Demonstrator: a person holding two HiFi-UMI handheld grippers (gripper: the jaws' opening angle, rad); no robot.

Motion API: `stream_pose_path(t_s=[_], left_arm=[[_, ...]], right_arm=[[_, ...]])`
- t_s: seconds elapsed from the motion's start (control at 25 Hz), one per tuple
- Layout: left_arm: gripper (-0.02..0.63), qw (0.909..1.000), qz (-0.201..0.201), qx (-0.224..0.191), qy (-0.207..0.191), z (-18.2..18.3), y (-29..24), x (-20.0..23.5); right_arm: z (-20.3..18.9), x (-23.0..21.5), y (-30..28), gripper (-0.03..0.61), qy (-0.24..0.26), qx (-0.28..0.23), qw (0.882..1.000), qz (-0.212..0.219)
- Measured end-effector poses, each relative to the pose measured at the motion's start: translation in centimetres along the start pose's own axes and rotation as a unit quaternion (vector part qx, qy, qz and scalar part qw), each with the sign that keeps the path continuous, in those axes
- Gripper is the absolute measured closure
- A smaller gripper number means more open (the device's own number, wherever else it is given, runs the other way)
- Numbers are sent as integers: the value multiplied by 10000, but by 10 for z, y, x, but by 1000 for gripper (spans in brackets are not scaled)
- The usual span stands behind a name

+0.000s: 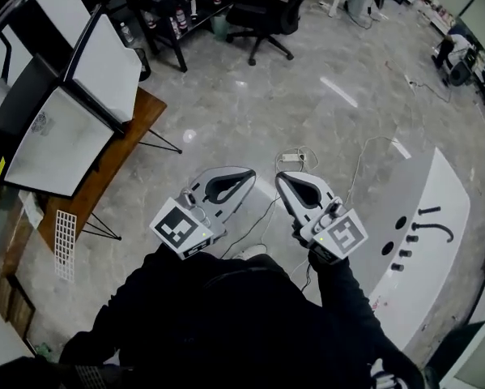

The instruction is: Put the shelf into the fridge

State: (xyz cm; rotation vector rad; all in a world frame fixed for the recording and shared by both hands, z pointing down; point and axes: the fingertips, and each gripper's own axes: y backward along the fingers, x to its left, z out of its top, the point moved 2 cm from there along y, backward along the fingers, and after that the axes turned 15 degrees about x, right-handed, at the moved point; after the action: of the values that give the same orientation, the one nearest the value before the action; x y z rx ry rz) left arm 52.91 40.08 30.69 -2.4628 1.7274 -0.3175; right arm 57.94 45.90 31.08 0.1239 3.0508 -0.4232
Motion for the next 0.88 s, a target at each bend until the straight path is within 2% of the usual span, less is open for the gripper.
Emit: stream_pose_path(t_s=[0.36, 0.88], left_arm=[[607, 9935, 1083, -179, 292, -19, 117, 78], [607, 9780, 1984, -360, 542, -60, 308, 167]], right_arm=[[35, 74, -131, 572, 430, 189, 9920, 1174], [64, 216, -300, 572, 740, 399, 9732, 2142]])
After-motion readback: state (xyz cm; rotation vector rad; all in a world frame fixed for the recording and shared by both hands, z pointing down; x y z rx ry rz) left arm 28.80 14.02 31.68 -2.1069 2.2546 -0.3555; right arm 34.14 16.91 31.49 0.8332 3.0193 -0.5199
